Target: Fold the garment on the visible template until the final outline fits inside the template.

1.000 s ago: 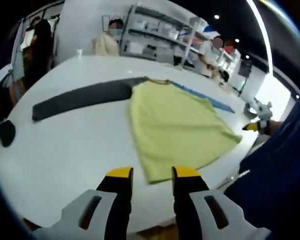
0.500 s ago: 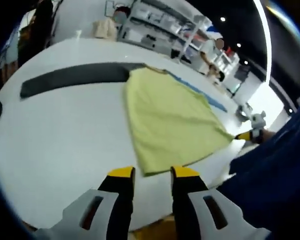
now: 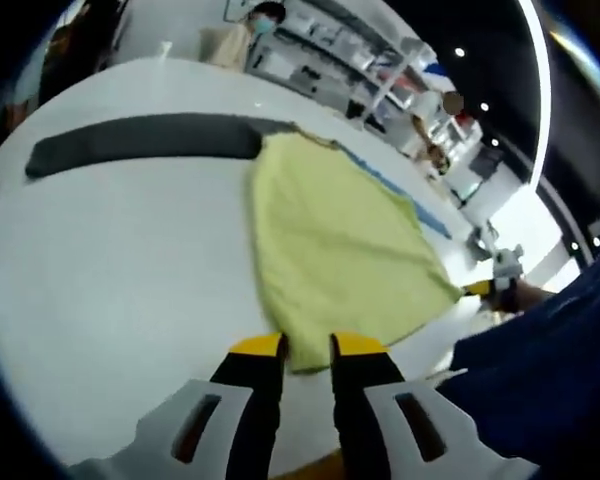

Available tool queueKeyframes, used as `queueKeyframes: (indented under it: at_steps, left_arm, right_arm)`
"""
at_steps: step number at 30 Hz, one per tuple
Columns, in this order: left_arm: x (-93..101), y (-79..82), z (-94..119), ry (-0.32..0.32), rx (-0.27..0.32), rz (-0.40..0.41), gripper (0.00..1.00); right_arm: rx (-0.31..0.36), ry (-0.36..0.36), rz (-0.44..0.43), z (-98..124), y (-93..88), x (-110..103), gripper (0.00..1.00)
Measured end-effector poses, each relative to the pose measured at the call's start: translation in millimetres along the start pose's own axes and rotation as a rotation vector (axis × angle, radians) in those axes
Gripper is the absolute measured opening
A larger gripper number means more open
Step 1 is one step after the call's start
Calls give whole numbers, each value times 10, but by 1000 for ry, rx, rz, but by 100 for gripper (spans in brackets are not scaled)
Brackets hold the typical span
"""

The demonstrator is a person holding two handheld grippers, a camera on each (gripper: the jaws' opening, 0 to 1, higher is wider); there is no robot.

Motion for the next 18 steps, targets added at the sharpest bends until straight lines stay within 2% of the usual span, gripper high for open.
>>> queueKeyframes:
  at_steps: [2, 8, 12, 15, 18]
  left_arm:
    - [-23, -9, -19, 18, -13, -1, 7]
    - [34, -26, 5, 19, -23, -20, 3]
    - [78, 6, 65, 1, -18, -5, 3]
    - [114, 47, 118, -16, -9, 8, 3]
    - [136, 124, 204, -56, 1, 25, 3]
  right_arm:
    - [2, -5, -3, -38, 15, 19, 0]
    - [22, -11, 22, -32, -18, -41, 0]
    - [89, 24, -49, 42, -15, -131, 0]
    - [112, 47, -78, 88, 13, -156, 0]
    - [143, 85, -109, 162, 88, -269, 0]
Point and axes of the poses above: the point that each gripper's makers call its tool centre point, and the gripper's own axes: z roughly backward along the fingers, x roughly to its right, y roughly out of its top, the point moved 4 cm from there along z, roughly backward along the fingers, and after that the axes turned 7 degrees about -x, right-handed, at the moved point
